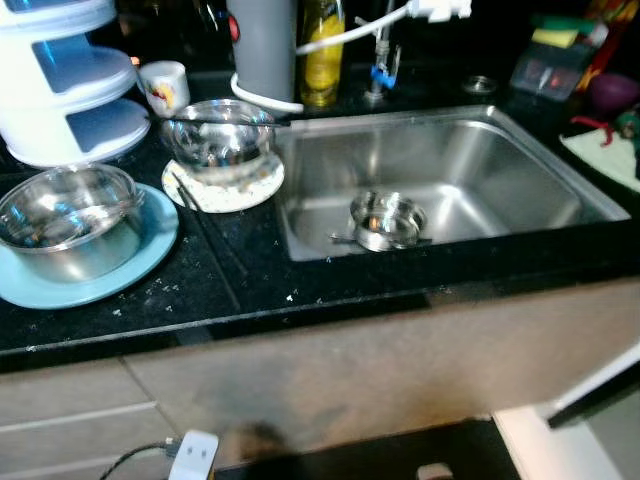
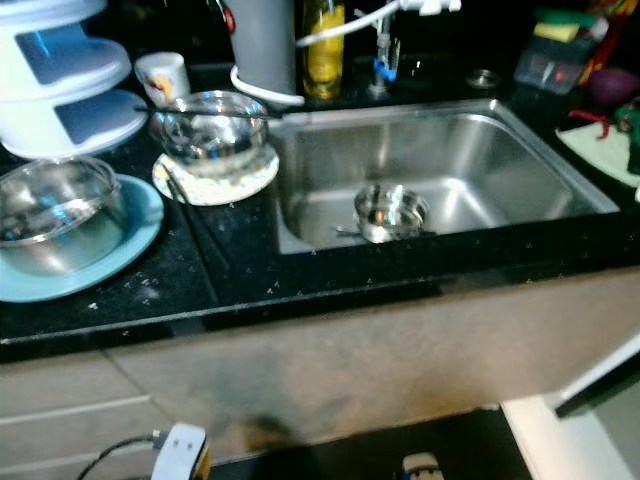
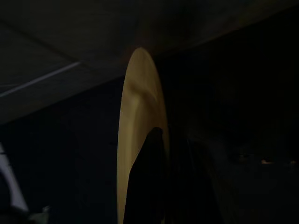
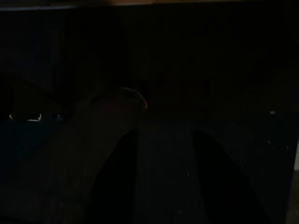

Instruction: Kitchen organization

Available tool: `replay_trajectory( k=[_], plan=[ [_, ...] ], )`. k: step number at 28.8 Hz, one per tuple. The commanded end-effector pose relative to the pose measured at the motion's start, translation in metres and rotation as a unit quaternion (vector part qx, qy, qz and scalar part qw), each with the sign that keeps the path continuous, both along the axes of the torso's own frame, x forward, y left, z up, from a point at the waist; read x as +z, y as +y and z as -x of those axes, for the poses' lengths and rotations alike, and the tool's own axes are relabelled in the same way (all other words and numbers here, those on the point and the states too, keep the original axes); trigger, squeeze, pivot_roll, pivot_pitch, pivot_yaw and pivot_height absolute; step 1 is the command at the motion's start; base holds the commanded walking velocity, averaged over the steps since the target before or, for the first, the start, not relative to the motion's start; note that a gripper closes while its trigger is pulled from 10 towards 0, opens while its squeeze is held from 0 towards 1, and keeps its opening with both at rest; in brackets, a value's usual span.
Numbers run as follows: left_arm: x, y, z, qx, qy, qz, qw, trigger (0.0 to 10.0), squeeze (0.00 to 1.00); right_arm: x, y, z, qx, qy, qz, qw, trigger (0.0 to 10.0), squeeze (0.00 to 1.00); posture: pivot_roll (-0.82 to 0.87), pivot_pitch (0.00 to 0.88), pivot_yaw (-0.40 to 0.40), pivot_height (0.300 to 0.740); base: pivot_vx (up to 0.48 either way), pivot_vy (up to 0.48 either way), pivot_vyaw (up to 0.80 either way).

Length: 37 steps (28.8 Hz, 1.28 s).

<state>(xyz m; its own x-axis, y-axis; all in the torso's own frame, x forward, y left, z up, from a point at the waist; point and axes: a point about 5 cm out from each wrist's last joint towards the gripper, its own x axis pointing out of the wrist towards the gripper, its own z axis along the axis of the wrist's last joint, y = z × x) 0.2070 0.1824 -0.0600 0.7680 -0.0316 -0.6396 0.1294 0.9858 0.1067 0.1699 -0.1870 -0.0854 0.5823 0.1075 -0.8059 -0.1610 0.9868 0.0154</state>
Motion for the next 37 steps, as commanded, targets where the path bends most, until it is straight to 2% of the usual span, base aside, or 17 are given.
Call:
replay_trajectory(
  k=[1, 14, 17, 30, 37],
  plan=[
    [-0.006, 0.004, 0.009, -0.001, 0.018, -0.008, 1.0, 10.0, 0.0, -0.005, 0.003, 0.01, 0.003, 0.02, -0.002, 1.0, 10.0, 0.0, -0.05, 0.185, -0.037, 0.74, 0.0, -0.412, 0.0],
    [-0.005, 0.004, 0.006, 0.001, 0.02, -0.008, 1.0, 10.0, 0.0, -0.004, 0.002, 0.008, 0.005, 0.018, -0.002, 1.0, 10.0, 0.0, -0.05, 0.177, -0.039, 0.74, 0.0, -0.406, 0.0],
    [-0.001, 0.006, 0.002, 0.026, 0.005, 0.008, 1.0, 10.0, 0.0, -0.004, 0.002, 0.009, 0.005, 0.018, -0.002, 1.0, 10.0, 0.0, -0.05, 0.178, -0.039, 0.74, 0.0, 0.0, 0.0],
    [0.002, 0.004, -0.004, 0.026, -0.01, 0.015, 1.0, 10.0, 0.0, -0.005, 0.002, 0.009, 0.003, 0.018, -0.004, 1.0, 10.0, 0.0, -0.05, 0.183, -0.038, 0.74, 0.0, 0.475, 0.0],
    [0.004, 0.006, -0.005, 0.013, -0.021, -0.015, 1.0, 10.0, 0.0, -0.005, 0.003, 0.009, 0.003, 0.017, -0.005, 1.0, 10.0, 0.0, -0.05, 0.19, -0.039, 0.74, 0.0, 0.0, 0.0]
  ],
)
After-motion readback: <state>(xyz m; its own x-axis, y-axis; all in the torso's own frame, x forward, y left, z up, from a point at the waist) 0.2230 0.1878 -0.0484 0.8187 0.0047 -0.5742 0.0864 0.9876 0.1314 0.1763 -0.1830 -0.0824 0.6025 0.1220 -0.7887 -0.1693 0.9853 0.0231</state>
